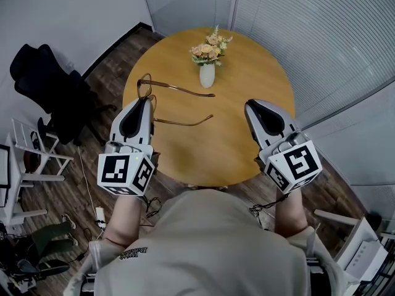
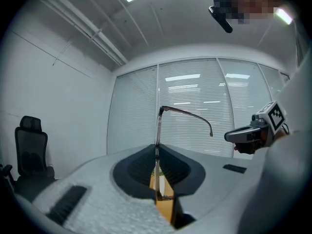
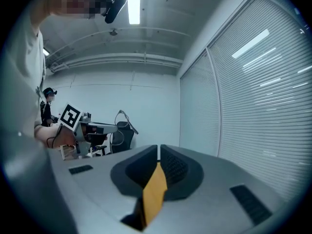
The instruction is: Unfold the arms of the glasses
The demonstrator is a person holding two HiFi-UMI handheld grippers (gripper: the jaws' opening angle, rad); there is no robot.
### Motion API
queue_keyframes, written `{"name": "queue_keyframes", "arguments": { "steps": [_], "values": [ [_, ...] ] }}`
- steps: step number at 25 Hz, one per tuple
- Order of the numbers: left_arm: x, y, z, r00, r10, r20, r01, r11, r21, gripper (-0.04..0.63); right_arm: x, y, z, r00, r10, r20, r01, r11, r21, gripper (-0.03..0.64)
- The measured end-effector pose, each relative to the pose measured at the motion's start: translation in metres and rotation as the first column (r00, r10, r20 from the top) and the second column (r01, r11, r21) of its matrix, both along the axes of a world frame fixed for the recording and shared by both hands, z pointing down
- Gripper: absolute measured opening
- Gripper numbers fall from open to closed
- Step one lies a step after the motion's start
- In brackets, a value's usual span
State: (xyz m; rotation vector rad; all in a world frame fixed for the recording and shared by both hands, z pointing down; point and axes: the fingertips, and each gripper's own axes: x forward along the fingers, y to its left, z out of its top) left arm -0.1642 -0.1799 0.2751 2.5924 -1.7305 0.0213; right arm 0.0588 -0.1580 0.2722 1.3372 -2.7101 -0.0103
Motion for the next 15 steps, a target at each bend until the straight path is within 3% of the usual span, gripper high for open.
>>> {"name": "queue_keyframes", "arguments": {
  "steps": [15],
  "values": [
    [0.0047,0.0077,0.0019,1.0,0.008,-0.002,-0.008,1.0,-0.011,0.038,0.0044,0.0046,-0.0043,1.0,0.01,-0.014,-0.01,1.0,0.023,0.04]
  ]
}}
